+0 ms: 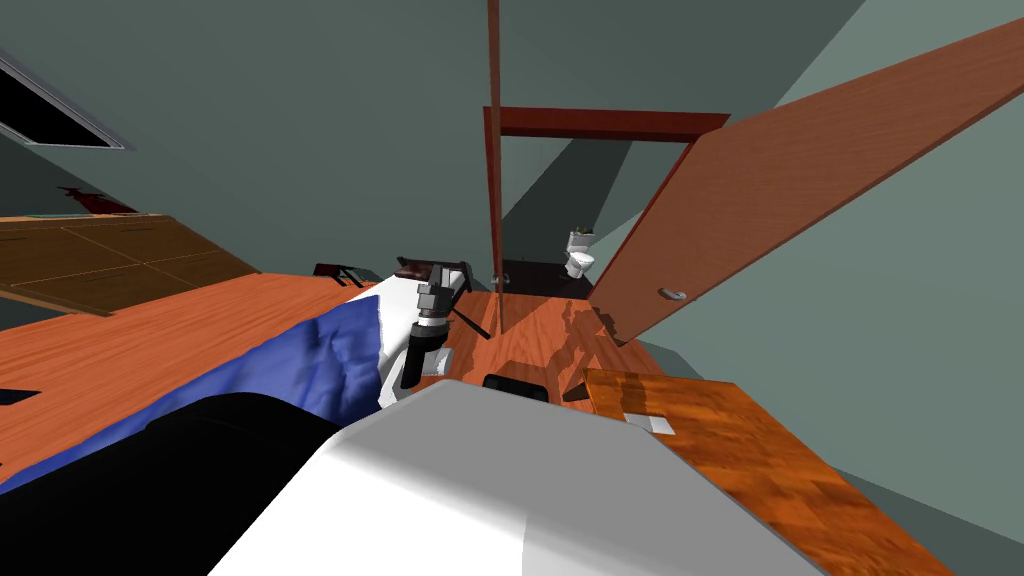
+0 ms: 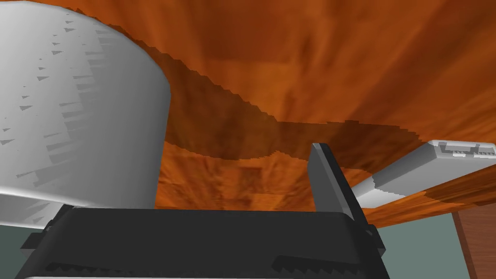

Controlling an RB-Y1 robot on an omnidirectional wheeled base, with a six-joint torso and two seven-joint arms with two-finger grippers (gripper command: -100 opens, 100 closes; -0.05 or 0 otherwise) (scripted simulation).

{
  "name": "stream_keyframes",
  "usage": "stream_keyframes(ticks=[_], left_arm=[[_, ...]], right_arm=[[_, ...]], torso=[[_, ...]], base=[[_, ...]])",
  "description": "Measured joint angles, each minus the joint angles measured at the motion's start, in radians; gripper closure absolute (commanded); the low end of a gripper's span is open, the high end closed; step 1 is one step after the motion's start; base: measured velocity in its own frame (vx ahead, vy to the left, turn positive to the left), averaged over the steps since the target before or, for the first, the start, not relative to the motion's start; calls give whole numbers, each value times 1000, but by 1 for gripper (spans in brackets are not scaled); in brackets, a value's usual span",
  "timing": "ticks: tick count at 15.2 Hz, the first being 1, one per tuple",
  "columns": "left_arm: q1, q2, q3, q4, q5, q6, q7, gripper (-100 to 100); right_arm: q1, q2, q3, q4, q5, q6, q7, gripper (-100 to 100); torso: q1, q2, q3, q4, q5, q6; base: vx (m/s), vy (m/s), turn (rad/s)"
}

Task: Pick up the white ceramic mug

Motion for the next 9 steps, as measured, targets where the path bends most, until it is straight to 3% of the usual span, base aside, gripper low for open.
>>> stream_keyframes(ticks=[1, 4, 6, 7, 9], left_arm=[[0, 0, 0, 0, 0, 0, 0, 0], [0, 0, 0, 0, 0, 0, 0, 0], [0, 0, 0, 0, 0, 0, 0, 0], [0, 0, 0, 0, 0, 0, 0, 0], [0, 0, 0, 0, 0, 0, 0, 0]], right_arm=[[7, -2, -1, -23, -7, 13, 5, -100], [-10, 5, -13, -1, 1, 13, 11, -100], [-50, 19, -38, 61, 24, -6, 16, -100], [-57, 21, -43, 73, 29, -12, 17, 100], [-54, 20, -42, 75, 28, -11, 18, 100]], torso=[[0, 0, 0, 0, 0, 0], [-1, 3, 1, 0, 0, 0], [-1, 5, 2, 0, -2, 1], [-1, 4, 2, 0, -2, 1], [-2, 1, 1, 1, -2, 0]], base=[[-32, 15, 29], [-65, -3, -31], [-49, 6, 9], [-9, 4, 1], [-11, 0, -20]])
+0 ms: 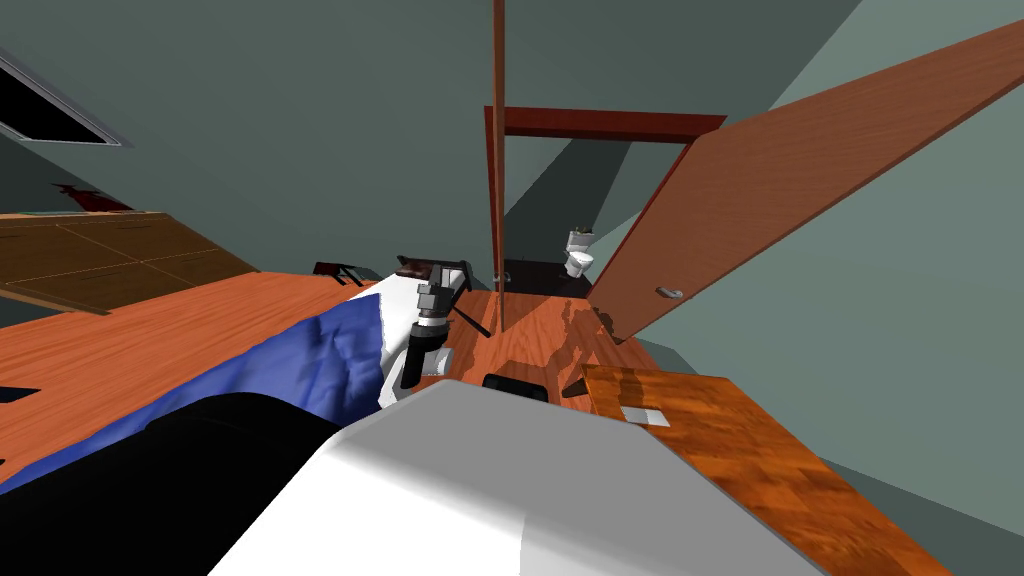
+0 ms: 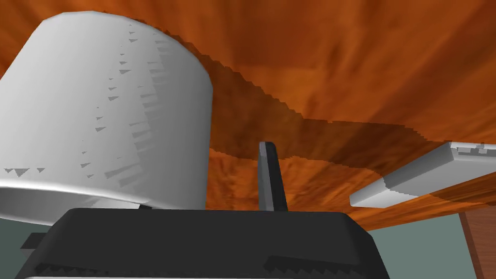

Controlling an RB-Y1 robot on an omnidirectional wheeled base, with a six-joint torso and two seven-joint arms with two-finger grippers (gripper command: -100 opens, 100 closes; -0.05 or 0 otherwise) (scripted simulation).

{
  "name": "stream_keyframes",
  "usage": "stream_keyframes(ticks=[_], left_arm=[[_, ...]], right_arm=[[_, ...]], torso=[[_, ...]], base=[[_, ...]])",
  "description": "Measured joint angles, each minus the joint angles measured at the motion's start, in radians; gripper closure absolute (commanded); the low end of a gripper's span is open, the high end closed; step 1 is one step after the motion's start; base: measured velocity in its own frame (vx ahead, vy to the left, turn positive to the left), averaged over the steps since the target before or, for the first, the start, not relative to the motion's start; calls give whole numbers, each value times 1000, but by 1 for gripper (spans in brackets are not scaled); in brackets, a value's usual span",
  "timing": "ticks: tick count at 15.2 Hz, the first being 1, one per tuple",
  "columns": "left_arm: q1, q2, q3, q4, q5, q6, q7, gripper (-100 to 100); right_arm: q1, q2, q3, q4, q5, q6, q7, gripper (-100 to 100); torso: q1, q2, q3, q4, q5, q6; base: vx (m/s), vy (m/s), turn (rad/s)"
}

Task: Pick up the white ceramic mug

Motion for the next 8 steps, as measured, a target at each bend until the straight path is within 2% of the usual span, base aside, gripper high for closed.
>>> stream_keyframes(ticks=[3, 4, 5, 6, 8], left_arm=[[0, 0, 0, 0, 0, 0, 0, 0], [0, 0, 0, 0, 0, 0, 0, 0], [0, 0, 0, 0, 0, 0, 0, 0], [0, 0, 0, 0, 0, 0, 0, 0], [0, 0, 0, 0, 0, 0, 0, 0]], right_arm=[[-1, 0, 1, -1, 1, -1, 1, 100], [67, -21, 32, -147, -74, 59, 28, 100], [101, -28, 33, -246, -88, 114, 42, 100], [108, -21, 13, -282, -58, 129, 33, 100], [20, 3, 0, -147, -23, 61, 20, 100]], torso=[[-1, -1, -1, -1, 0, 1], [-1, 0, 0, 0, -1, 2], [-1, 0, 0, 0, -1, 1], [0, -1, 0, 0, -1, 0], [-4, -3, 0, 2, -3, -3]], base=[[-11, -5, 11], [-13, 2, -10], [-12, 1, 2], [-27, -7, -24], [-17, 1, 5]])
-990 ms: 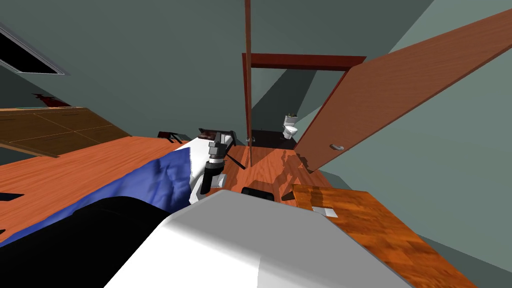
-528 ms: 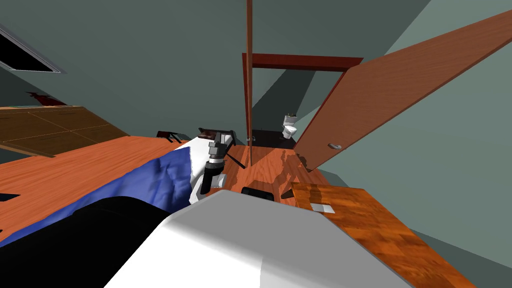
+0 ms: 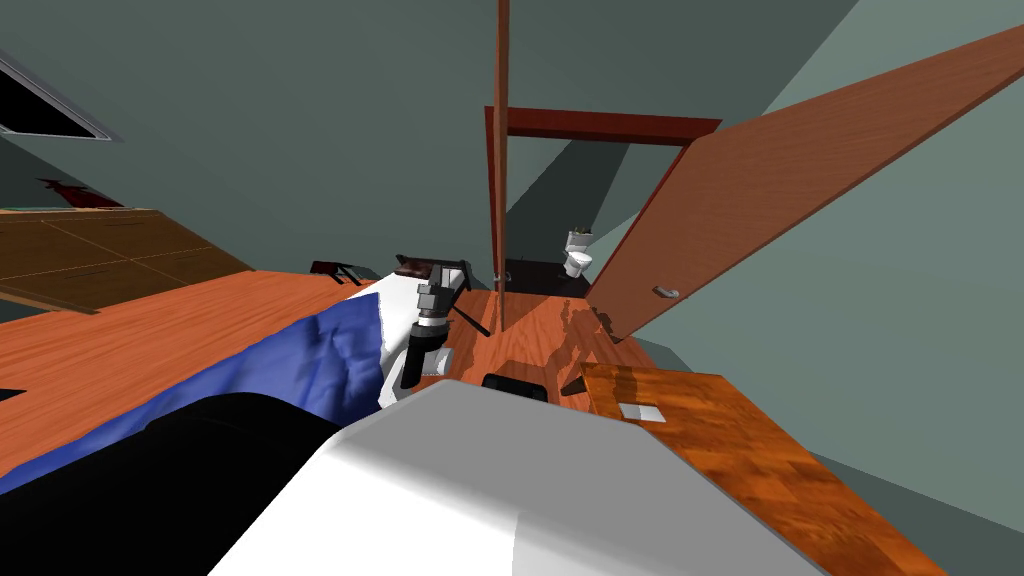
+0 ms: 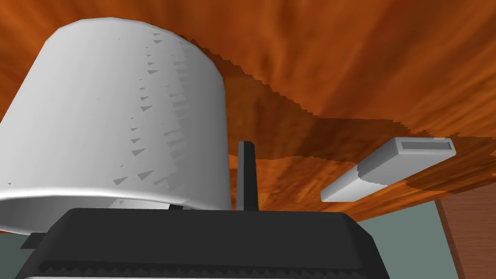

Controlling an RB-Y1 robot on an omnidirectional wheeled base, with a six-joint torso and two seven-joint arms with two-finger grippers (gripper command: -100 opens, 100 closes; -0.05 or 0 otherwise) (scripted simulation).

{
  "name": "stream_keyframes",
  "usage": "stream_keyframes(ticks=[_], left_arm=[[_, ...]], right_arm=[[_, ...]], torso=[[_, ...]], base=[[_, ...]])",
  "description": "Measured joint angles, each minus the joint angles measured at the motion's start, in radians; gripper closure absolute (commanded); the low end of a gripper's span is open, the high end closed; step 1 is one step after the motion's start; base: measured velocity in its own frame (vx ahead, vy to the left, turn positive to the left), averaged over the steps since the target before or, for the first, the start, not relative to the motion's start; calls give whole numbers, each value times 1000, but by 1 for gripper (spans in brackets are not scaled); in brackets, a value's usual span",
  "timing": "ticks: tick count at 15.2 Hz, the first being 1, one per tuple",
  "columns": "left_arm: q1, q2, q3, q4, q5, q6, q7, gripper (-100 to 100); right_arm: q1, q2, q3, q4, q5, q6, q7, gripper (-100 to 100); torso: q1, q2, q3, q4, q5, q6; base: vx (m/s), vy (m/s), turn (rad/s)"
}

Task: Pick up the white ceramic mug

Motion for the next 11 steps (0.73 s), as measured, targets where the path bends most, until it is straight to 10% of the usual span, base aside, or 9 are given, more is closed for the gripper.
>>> stream_keyframes(ticks=[1, 3, 11], left_arm=[[0, 0, 0, 0, 0, 0, 0, 0], [0, 0, 0, 0, 0, 0, 0, 0], [0, 0, 0, 0, 0, 0, 0, 0]], right_arm=[[-12, 2, -6, 29, 12, -22, -6, 100], [50, -22, 16, -86, -31, 28, 7, 100], [67, -94, 61, -114, -61, 26, -30, 100]], torso=[[-1, 0, 0, 0, 0, 0], [-2, 0, 0, 0, 0, 1], [1, 0, 1, 1, 1, 1]], base=[[-9, 8, 30], [1, -6, -22], [18, 35, -19]])
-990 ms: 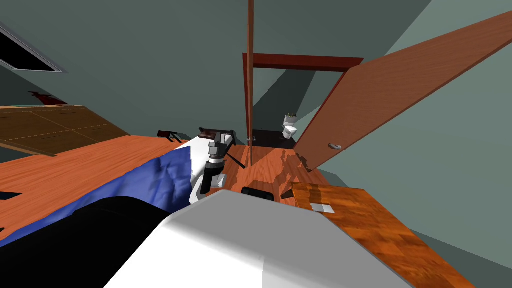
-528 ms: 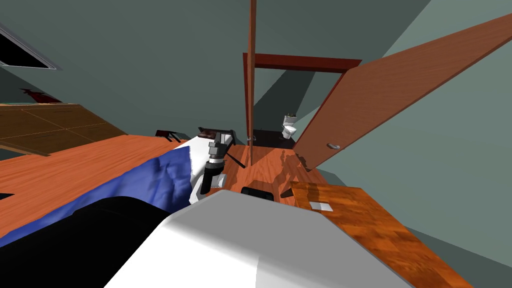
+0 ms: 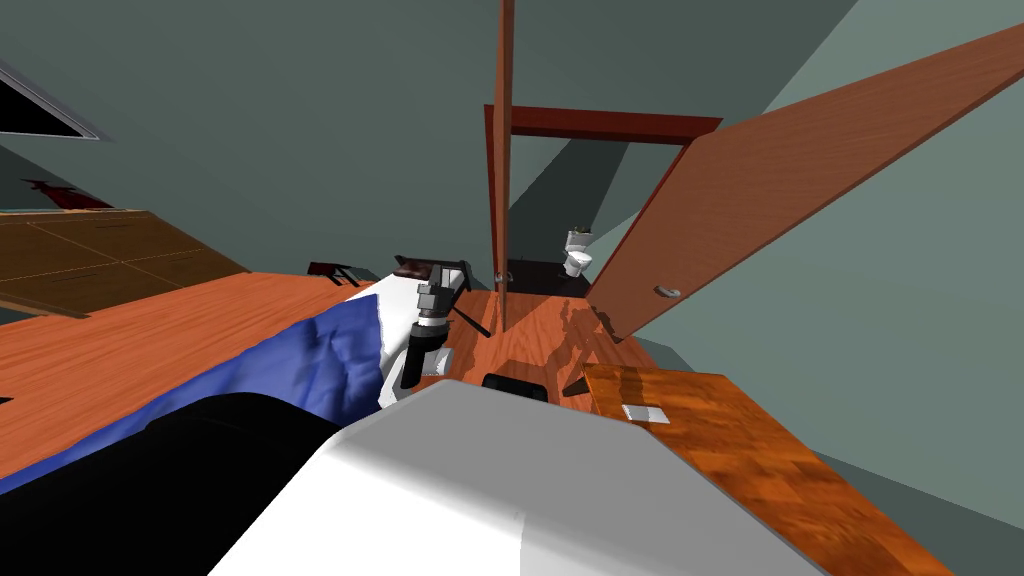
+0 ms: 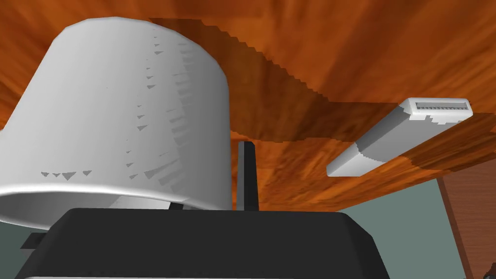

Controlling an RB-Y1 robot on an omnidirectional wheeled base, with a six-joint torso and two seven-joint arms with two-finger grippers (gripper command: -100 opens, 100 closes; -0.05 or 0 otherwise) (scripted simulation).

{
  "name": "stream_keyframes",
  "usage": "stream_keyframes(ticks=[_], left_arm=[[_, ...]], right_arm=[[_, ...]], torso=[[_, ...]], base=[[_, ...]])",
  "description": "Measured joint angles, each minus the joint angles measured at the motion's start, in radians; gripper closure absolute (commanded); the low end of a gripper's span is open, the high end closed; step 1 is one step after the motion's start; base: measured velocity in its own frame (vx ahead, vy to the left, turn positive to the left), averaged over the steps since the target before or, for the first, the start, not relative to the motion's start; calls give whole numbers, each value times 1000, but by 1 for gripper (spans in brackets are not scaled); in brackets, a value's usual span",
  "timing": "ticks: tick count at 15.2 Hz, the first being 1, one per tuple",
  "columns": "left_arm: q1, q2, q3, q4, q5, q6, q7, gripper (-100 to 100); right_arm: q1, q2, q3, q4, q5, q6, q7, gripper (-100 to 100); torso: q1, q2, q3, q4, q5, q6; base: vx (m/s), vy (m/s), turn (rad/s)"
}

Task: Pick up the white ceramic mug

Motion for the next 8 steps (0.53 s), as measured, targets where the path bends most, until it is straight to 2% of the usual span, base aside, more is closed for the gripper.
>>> stream_keyframes(ticks=[2, 3, 5, 7, 8], left_arm=[[0, 0, 0, 0, 0, 0, 0, 0], [0, 0, 0, 0, 0, 0, 0, 0], [0, 0, 0, 0, 0, 0, 0, 0], [0, 0, 0, 0, 0, 0, 0, 0], [0, 0, 0, 0, 0, 0, 0, 0]], right_arm=[[10, -5, 3, -32, -4, 11, -1, 100], [2, -2, 2, -30, -2, 5, 0, 100], [18, -6, 1, -75, -2, 15, -2, 100], [40, -31, 13, -117, -7, 29, -17, 100], [44, -51, 30, -122, -22, 28, -25, 100]], torso=[[-2, 0, 1, 1, -1, -1], [-2, 0, 0, 1, -1, -1], [-3, 0, 1, 1, -1, 0], [0, 0, 0, 0, 0, 0], [1, 0, 0, 0, 1, 1]], base=[[-2, -2, 5], [-1, -4, 19], [8, 12, -11], [22, 53, -43], [29, 55, -39]])
